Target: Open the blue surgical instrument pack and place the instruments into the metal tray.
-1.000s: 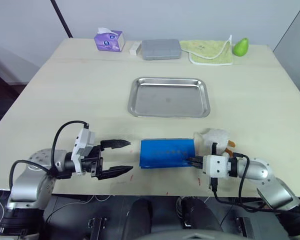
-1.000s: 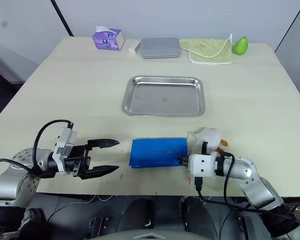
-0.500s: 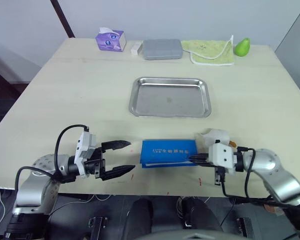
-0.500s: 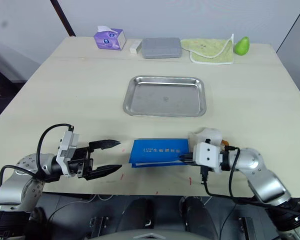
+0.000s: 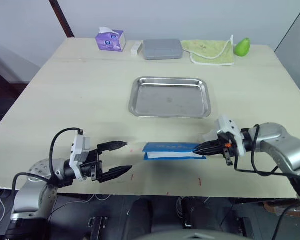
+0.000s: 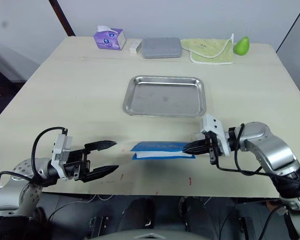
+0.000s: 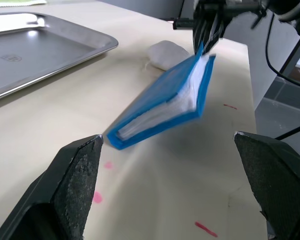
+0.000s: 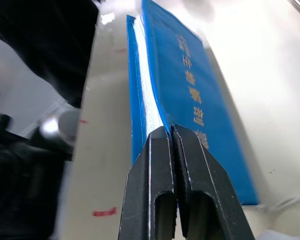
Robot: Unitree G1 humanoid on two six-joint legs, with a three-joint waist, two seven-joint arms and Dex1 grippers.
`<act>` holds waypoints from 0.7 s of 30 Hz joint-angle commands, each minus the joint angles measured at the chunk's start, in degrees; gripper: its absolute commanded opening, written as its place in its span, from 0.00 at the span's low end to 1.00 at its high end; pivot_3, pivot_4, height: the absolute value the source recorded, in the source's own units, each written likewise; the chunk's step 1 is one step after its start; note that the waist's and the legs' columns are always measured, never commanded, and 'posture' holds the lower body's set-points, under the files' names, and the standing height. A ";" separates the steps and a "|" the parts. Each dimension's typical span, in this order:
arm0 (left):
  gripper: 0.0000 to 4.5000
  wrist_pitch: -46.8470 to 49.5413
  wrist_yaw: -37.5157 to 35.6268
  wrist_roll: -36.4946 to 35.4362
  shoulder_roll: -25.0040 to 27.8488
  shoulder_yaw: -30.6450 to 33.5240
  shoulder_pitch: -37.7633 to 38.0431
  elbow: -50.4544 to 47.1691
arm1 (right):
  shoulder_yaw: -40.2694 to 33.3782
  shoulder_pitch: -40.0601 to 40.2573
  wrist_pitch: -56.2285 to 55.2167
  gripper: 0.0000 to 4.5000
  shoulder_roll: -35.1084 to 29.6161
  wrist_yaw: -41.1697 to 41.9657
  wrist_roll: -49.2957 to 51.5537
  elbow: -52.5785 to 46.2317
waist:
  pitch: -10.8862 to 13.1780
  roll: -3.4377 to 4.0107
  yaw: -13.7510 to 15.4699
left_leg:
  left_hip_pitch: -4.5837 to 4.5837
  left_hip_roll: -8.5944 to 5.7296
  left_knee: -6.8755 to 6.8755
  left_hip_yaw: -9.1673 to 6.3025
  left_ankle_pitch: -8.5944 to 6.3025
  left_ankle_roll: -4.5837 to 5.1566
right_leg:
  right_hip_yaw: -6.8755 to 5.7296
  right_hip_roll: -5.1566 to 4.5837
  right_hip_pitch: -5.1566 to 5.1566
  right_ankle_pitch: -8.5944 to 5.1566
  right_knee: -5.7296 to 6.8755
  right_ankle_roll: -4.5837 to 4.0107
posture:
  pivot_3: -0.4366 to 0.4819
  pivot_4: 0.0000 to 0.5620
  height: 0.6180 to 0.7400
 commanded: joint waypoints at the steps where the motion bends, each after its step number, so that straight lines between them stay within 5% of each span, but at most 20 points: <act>1: 1.00 -0.24 -0.18 -2.00 0.68 2.38 0.04 -1.70 | 1.06 -3.72 0.37 0.01 -0.53 4.18 -0.41 4.63 | 0.00 0.00 0.01 | -0.01 0.00 0.00 0.00 0.00 0.00 | 0.00 0.00 0.00 0.00 0.00 0.00 | 0.48 0.27 1.00; 13: 1.00 -0.90 -1.19 0.39 0.35 -1.31 -7.82 3.36 | 7.70 -14.64 -4.21 0.01 3.56 11.47 -8.25 23.01 | -0.01 0.00 0.01 | 0.00 0.00 0.00 0.00 0.00 0.00 | -0.02 0.01 0.00 0.01 0.01 0.00 | 0.48 0.27 1.00; 21: 1.00 -0.07 -3.55 2.25 -0.96 -6.76 -17.33 9.56 | 7.70 -16.07 -5.38 0.01 4.32 13.60 -10.25 24.99 | -0.01 0.02 0.07 | 0.00 0.00 0.01 0.01 0.00 0.01 | -0.01 0.03 0.00 0.01 0.02 0.01 | 0.48 0.27 1.00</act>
